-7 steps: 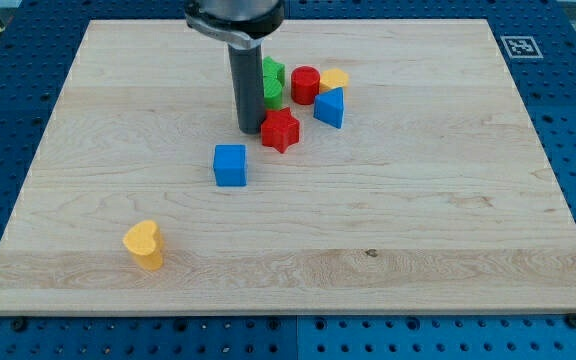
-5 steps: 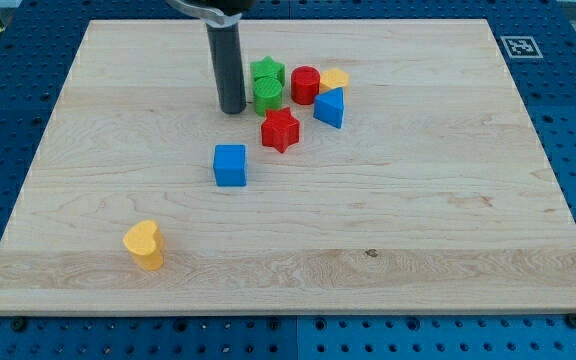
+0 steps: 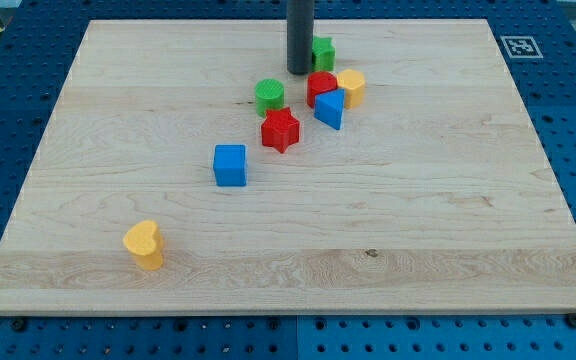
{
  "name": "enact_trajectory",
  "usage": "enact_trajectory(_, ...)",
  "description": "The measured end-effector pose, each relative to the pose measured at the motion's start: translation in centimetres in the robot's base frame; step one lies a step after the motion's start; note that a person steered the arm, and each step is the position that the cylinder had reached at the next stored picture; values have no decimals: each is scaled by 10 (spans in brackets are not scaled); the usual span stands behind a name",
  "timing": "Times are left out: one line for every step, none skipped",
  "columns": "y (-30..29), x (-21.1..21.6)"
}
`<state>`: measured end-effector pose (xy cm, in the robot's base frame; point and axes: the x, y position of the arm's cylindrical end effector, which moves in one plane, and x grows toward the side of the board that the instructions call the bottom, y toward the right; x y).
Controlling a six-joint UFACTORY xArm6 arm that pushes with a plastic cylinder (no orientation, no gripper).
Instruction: Move green star towards top right
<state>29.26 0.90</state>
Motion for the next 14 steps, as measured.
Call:
enact_trajectory(30,-9)
enact_trajectory(35,-24)
enact_trajectory(22,-33)
enact_trajectory(44,-43)
enact_trajectory(91,-43)
enact_trajectory(112,-40)
enact_trajectory(112,-23)
enact_trajectory(126,-5)
enact_trajectory(150,-4)
enact_trajectory(164,-9)
enact_trajectory(179,-13)
enact_trajectory(183,-26)
enact_trajectory(186,-34)
enact_trajectory(186,-33)
